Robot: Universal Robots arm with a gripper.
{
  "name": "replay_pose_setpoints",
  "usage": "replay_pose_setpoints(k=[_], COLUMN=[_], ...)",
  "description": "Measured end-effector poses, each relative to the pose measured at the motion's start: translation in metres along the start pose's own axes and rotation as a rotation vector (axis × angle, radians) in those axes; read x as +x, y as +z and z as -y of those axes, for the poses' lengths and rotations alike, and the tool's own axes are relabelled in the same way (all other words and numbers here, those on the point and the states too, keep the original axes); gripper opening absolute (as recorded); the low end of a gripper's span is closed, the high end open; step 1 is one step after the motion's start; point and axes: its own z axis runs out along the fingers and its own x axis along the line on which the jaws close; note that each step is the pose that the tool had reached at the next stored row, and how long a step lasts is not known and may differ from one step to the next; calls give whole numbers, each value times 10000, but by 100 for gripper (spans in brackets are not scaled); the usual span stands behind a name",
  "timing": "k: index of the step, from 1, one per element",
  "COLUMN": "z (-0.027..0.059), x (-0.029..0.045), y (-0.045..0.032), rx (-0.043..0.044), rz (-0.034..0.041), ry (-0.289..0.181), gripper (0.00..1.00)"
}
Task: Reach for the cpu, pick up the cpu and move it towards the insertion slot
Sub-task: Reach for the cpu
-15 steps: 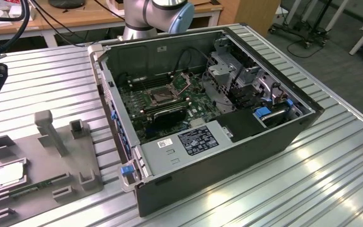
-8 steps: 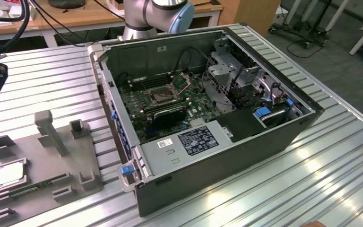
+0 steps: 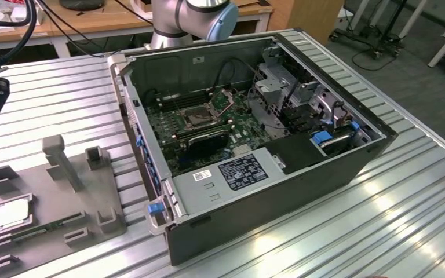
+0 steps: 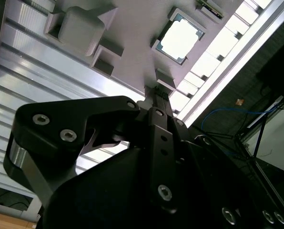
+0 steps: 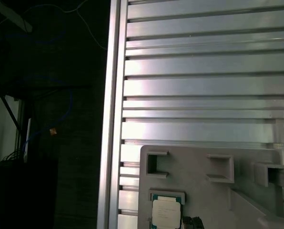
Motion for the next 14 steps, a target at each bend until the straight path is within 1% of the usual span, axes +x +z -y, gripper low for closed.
replay_pose_setpoints(k=[8,11,13,14], z=[9,12,16,19], x=[9,38,80,118], y=[6,18,44,61], rx=[0,1,1,0], rz=[0,-1,-2,0], ry=[-14,-19,-24,-29], gripper=[11,11,11,17])
